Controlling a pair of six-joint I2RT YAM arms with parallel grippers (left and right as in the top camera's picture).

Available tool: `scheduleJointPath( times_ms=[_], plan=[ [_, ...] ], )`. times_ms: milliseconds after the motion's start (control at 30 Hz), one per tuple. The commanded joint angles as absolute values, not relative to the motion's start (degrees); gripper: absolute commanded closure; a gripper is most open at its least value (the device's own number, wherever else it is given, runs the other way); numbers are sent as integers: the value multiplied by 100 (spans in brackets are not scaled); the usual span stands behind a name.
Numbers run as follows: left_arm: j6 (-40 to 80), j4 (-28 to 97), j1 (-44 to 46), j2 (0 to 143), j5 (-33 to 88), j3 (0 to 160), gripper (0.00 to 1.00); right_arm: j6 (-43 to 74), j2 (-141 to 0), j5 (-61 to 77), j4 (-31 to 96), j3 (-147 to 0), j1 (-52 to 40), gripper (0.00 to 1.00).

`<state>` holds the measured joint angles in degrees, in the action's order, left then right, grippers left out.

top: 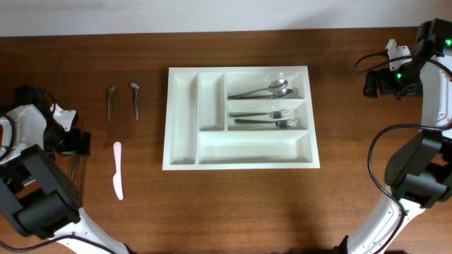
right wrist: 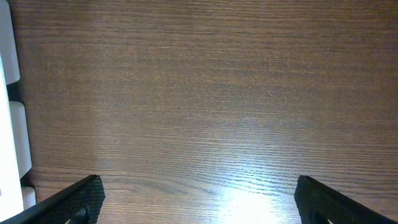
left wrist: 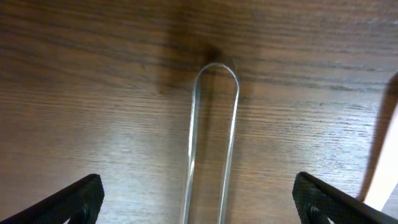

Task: Pack container
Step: 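Lower the left gripper and close it on the silver tongs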

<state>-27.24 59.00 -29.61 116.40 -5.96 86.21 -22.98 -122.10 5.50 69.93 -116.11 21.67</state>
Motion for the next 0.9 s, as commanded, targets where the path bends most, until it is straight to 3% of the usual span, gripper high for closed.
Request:
scheduleJointPath(
  times_ms=[0, 867],
  plan=[
    [-2842, 5776, -2982, 11732, -517, 8309, 1, -2355, -12252, 600, 6980, -11592, 2174, 1],
    [-2727, 5489, -2985, 11732, -390, 7839, 1, -2355, -12252, 600, 6980, -11592, 2174, 1]
  ],
)
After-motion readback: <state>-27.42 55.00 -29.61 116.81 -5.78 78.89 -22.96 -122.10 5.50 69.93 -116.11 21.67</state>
